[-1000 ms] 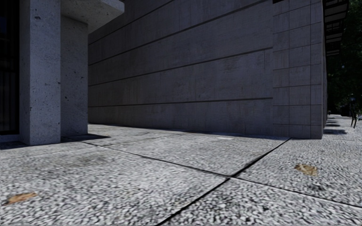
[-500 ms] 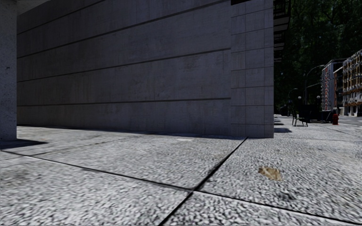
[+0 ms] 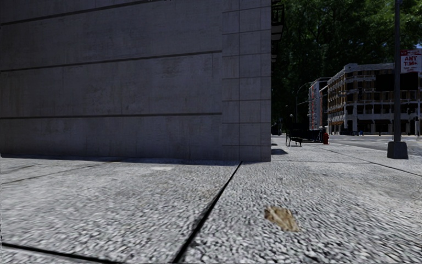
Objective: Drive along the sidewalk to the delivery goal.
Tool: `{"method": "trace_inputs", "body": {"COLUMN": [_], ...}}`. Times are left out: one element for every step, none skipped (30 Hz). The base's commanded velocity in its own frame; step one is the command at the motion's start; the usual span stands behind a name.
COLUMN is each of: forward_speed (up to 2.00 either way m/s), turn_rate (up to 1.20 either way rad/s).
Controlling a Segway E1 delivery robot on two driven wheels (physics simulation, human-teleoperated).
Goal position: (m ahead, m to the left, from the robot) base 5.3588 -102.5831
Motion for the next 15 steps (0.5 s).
{"method": "trace_inputs", "body": {"forward_speed": [1.31,1.31,1.31,1.31,1.31,1.31,1.31,1.31,1.31,1.31,1.31,1.31,1.32,1.35,1.44], "turn_rate": [-0.56,-0.56,-0.56,-0.56,-0.56,-0.56,-0.56,-0.56,-0.56,-0.56,-0.56,-0.56,-0.56,-0.56,-0.56]}}
